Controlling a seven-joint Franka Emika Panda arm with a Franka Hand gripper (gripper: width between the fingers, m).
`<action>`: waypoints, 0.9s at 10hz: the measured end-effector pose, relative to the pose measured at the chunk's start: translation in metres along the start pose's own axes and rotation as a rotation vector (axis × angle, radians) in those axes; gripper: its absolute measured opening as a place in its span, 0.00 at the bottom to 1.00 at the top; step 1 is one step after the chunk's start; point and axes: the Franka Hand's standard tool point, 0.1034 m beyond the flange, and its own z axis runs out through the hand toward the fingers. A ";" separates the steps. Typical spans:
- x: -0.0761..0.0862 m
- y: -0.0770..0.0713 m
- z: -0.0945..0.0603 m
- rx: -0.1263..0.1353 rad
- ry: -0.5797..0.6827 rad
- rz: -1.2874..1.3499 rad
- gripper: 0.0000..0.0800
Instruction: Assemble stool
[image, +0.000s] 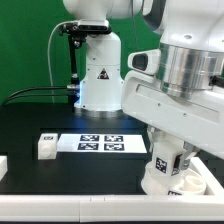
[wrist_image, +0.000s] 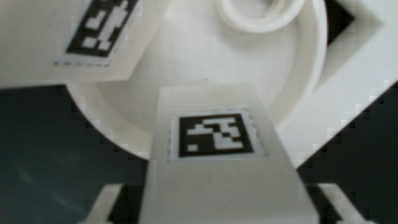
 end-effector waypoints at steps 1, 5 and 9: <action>0.002 0.004 0.002 0.001 0.010 0.052 0.42; 0.004 0.004 0.000 0.005 0.007 0.030 0.73; 0.039 0.033 -0.047 0.096 -0.034 -0.038 0.81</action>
Offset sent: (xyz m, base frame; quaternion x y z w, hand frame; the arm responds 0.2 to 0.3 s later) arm 0.0000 0.0000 0.0000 0.0000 0.0000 0.0000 1.0000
